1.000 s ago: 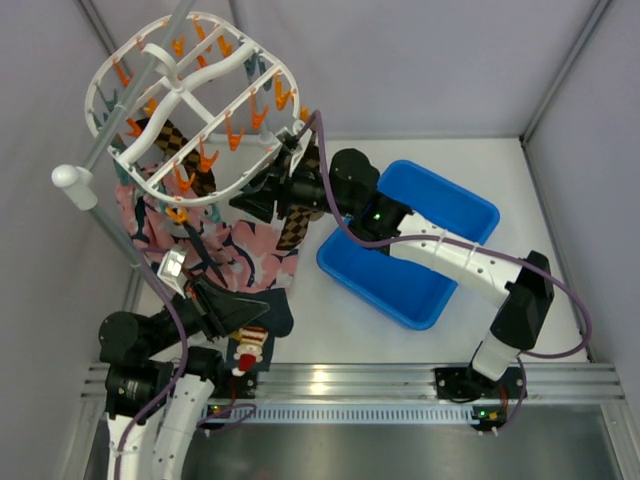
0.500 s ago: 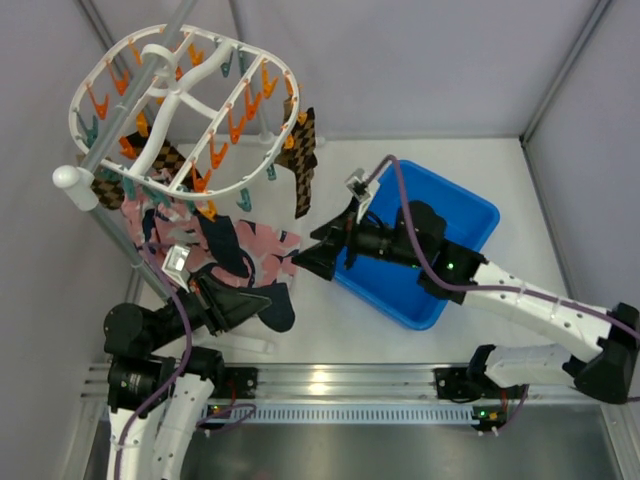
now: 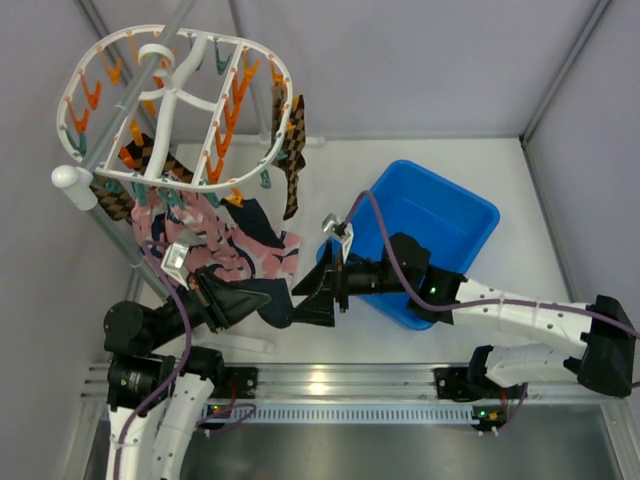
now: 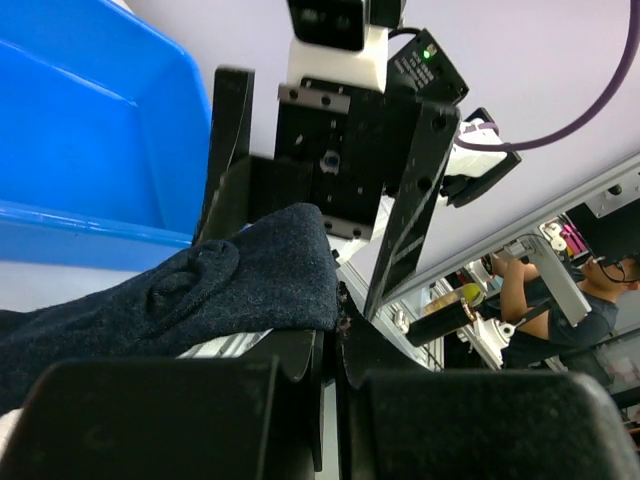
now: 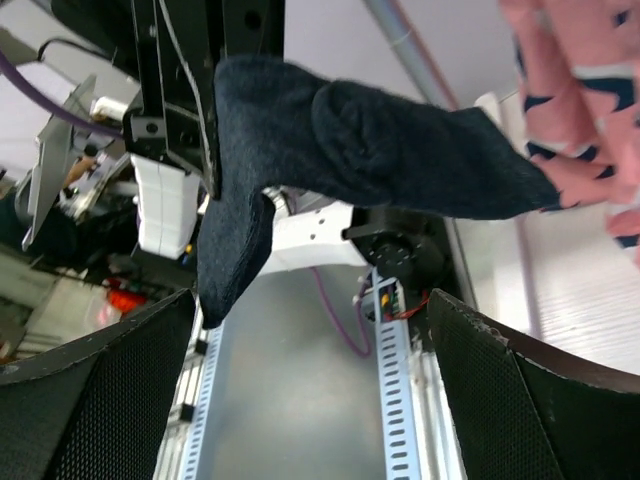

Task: Remove the socks clipped to the hanger

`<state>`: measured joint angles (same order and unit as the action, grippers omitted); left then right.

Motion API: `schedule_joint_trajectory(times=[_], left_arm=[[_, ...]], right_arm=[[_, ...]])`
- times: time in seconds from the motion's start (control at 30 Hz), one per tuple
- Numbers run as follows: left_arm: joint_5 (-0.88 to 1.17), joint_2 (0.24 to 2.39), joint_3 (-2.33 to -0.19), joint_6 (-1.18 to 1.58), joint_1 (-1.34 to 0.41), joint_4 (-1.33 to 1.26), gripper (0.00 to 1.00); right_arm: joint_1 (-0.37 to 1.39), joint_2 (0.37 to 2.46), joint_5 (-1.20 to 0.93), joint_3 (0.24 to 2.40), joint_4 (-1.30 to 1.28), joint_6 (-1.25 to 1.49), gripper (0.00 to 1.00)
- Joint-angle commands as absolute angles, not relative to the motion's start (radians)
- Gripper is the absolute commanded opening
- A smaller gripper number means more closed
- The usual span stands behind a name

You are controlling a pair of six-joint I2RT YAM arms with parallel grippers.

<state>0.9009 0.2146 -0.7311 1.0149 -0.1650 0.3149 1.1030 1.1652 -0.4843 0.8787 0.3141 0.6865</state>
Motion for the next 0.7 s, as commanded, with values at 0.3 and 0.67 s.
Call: schedule_joint_trajectory(times=[0.3, 0.67], left_arm=[[0.91, 0.216, -0.733, 1.015, -0.161, 0.275, 0.0], [0.916, 0.209, -0.747, 1.012, -0.161, 0.278, 0.63]], right_arm=[[1.198, 1.216, -0.494, 0.94, 0.529, 0.753, 0.75], [1.215, 1.209, -0.333, 0.986, 0.29, 0.651, 0.0]])
